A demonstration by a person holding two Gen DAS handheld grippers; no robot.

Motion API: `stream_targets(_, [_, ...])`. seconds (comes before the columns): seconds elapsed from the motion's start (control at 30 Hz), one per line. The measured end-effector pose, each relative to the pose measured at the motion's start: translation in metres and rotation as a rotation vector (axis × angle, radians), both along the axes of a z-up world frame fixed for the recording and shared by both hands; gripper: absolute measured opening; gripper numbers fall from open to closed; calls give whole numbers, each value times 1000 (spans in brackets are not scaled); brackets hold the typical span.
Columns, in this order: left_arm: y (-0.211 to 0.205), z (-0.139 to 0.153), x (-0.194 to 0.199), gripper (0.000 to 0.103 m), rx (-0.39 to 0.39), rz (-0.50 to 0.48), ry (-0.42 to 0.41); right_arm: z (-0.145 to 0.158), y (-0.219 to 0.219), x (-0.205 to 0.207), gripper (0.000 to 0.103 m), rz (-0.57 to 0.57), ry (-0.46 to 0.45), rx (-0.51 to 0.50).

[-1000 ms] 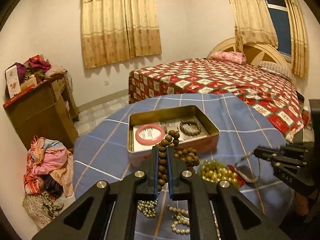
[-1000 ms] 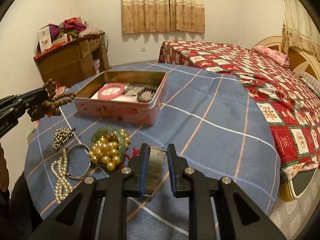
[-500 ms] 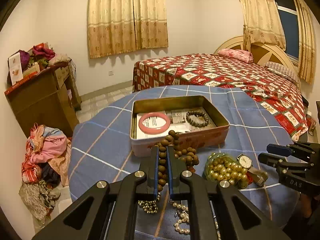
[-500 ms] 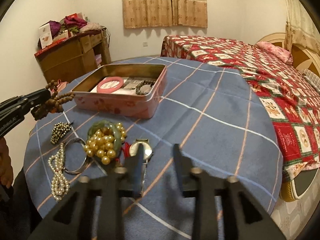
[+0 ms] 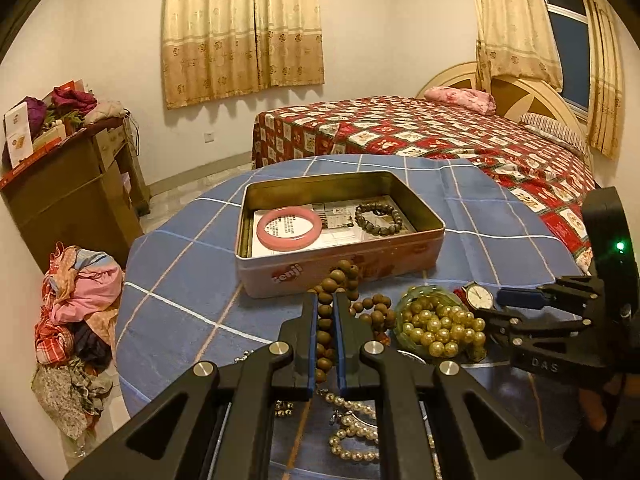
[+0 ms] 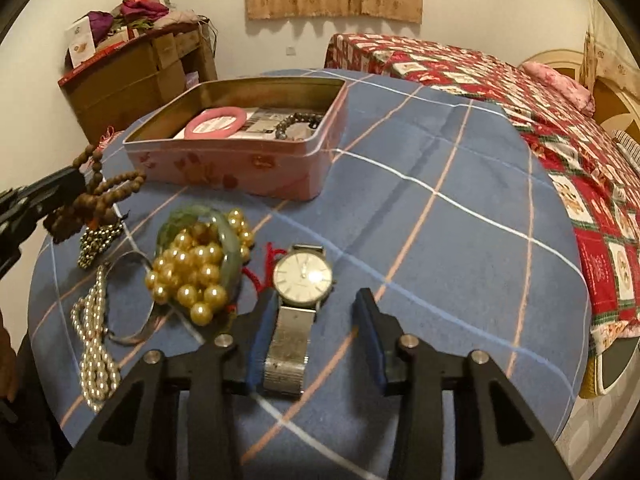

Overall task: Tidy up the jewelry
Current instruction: 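Grasp the brown bead strand with the left tool while the right tool grasps the wristwatch, then lower the bead strand and wristwatch into the tin and open both tools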

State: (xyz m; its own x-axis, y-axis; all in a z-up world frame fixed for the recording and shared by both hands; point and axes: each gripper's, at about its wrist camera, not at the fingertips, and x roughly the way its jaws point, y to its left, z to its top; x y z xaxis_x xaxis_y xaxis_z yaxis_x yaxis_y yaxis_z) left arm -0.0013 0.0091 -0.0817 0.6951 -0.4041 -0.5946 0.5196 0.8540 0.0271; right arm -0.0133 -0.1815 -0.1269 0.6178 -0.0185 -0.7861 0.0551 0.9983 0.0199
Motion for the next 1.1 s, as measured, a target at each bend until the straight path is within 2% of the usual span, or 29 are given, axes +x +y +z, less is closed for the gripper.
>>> stream_targets(0.07, [2,1,0,6,2,5,0,1,2,-1,27,14,0,7])
stream_targets(0.13, [4,4,0,6,-2,8,-5,1,2,-5,24,23,0,16])
stream_targets(0.33, [4,8,0,6,0,9,-20,8,-4,-20,24,17,-53,49])
stream_targets(0.47, [3,11,0,6,14,30,-46,21,0,-21,24,7,-104,-3])
stream_targets(0.77, [-1,30,12,6,27,31,-94,38,3,-9,24,4,-140,-85])
stream_targets(1.1, [-16,44,49,6,52,53,-121,67,7,19,23,39,-212,-141])
